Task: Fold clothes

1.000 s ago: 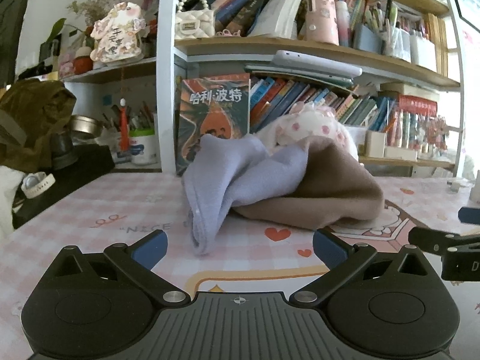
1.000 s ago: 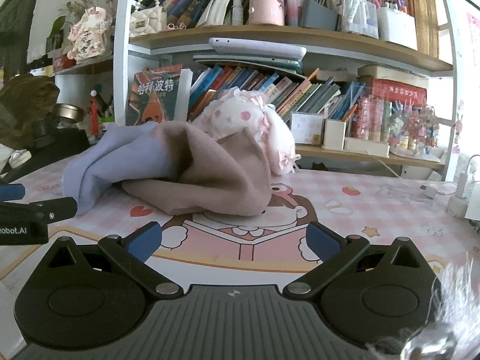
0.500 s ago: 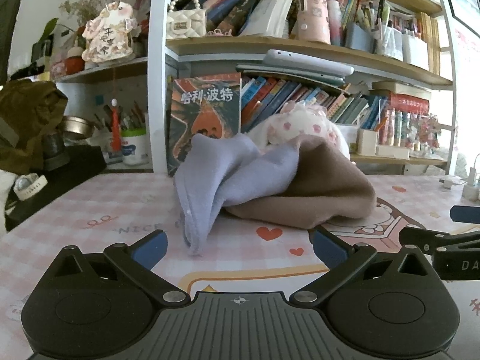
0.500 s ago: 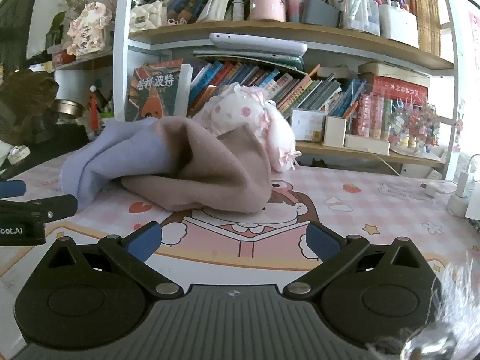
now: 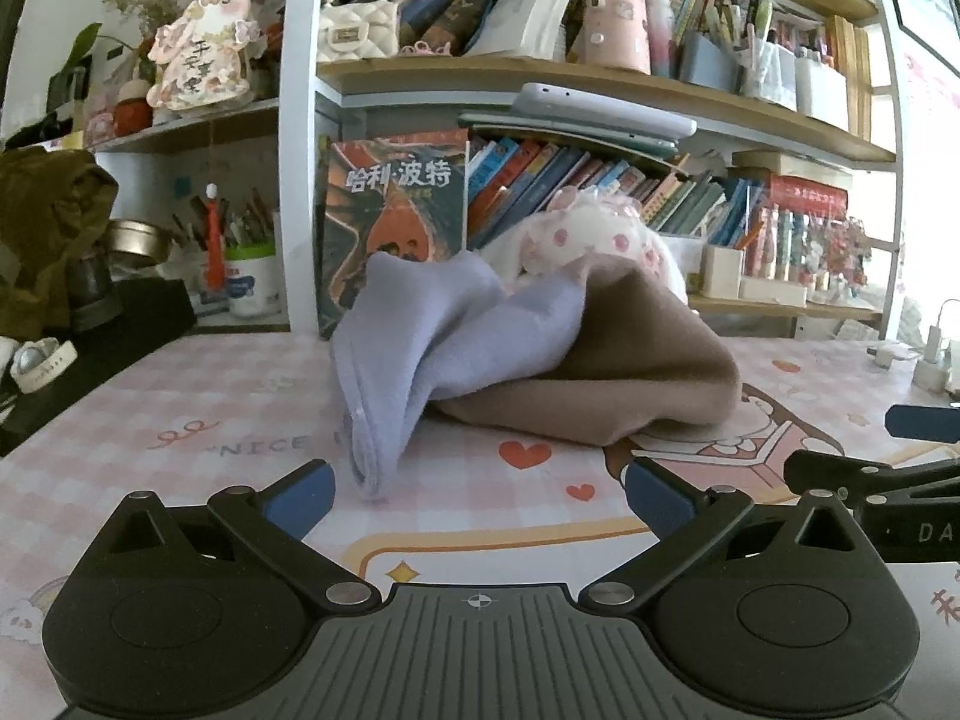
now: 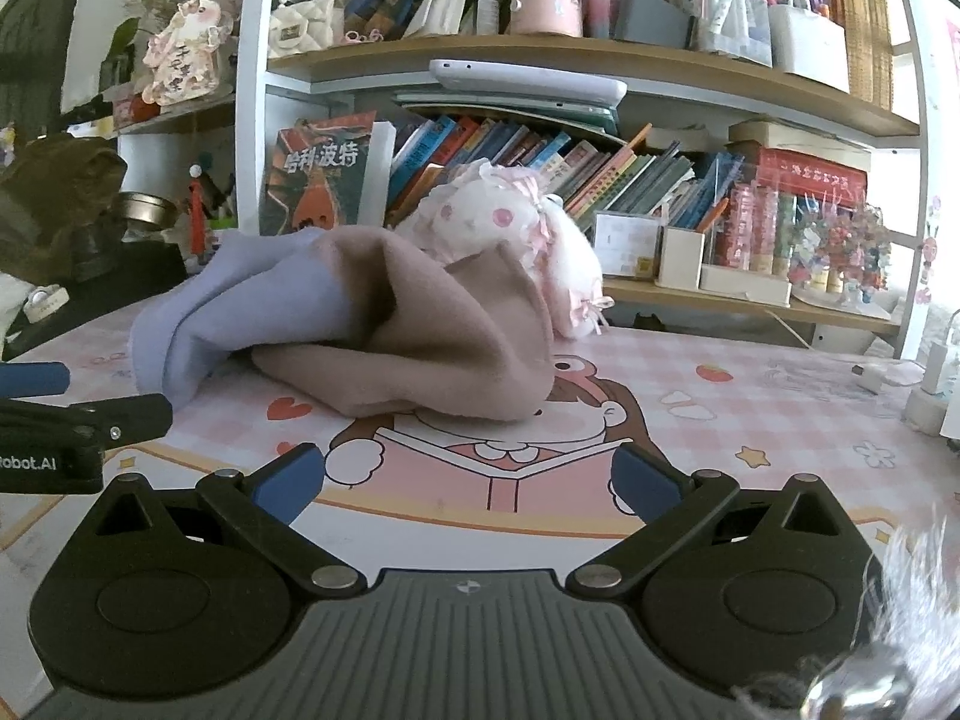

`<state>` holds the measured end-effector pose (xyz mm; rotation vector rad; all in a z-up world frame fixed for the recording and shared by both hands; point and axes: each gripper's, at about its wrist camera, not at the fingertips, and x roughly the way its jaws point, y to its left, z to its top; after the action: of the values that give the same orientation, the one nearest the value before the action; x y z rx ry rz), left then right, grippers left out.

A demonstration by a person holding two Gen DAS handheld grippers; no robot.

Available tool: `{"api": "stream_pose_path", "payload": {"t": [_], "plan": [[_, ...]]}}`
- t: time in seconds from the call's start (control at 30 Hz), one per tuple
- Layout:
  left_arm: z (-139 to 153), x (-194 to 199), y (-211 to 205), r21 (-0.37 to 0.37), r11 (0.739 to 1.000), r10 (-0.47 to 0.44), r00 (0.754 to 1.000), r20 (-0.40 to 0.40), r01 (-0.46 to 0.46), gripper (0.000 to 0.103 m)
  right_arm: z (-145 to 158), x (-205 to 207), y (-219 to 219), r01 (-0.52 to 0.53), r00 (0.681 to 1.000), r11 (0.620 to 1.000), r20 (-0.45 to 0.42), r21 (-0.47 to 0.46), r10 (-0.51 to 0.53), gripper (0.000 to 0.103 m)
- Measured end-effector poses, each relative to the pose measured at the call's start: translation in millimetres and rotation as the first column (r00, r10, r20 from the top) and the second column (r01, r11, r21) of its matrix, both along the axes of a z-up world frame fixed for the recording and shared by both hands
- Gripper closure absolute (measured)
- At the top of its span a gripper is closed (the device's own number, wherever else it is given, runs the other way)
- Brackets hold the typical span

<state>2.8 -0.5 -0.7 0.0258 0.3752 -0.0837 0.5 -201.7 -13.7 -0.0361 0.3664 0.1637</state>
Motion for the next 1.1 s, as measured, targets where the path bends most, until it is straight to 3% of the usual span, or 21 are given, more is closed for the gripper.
{"api": "stream_pose_path", "payload": {"t": [0.13, 0.23, 0.3, 0.43, 0.5, 0.67, 0.73, 0.83, 1.03, 1.1], "plan": [[1, -3, -3, 0.018, 1.0, -0.004, 1.0, 0.015, 0.004, 0.0, 0, 1, 0, -0.007, 1.0, 1.0, -0.003, 0.005, 0.007, 0.002], [2, -6, 1, -0.009, 1.0, -0.022, 0.999, 0.035, 0.023, 0.001, -1, 4, -2, -0.025, 0.999, 1.0, -0.024, 0.019, 0.025, 0.002], [2, -6, 4, -0.031, 0.998, -0.051, 0.998, 0.039, 0.053, 0.008, -2, 6, -3, -0.041, 0.998, 0.999, -0.04, 0.034, 0.043, 0.004], [6, 3, 4, 0.005, 0.997, -0.081, 0.996, 0.028, 0.081, 0.018, -2, 15, -11, -0.072, 0.994, 0.993, -0.08, 0.089, 0.079, 0.016], [12, 9, 5, 0.017, 0.995, -0.095, 0.995, 0.031, 0.095, 0.019, 0, 21, -16, -0.084, 0.991, 0.99, -0.097, 0.11, 0.095, 0.024], [26, 38, 15, 0.073, 0.995, -0.07, 0.997, 0.033, 0.068, 0.018, 19, 44, -16, -0.159, 0.979, 0.983, -0.113, 0.095, 0.169, 0.024], [25, 63, 23, 0.035, 0.997, -0.067, 0.998, -0.015, 0.068, 0.018, 24, 57, -11, -0.186, 0.973, 0.98, -0.126, 0.072, 0.194, 0.024], [21, 97, 40, -0.083, 0.995, -0.07, 0.994, -0.089, 0.062, 0.018, 28, 77, -3, -0.216, 0.966, 0.975, -0.134, 0.055, 0.222, 0.024], [21, 134, 60, -0.271, 0.962, -0.076, 0.991, -0.108, 0.044, 0.018, 28, 100, -4, -0.212, 0.962, 0.97, -0.148, 0.117, 0.228, 0.024], [22, 142, 62, -0.284, 0.958, -0.07, 0.991, -0.11, 0.036, 0.018, 25, 104, -8, -0.202, 0.962, 0.969, -0.157, 0.141, 0.223, 0.024]]}}
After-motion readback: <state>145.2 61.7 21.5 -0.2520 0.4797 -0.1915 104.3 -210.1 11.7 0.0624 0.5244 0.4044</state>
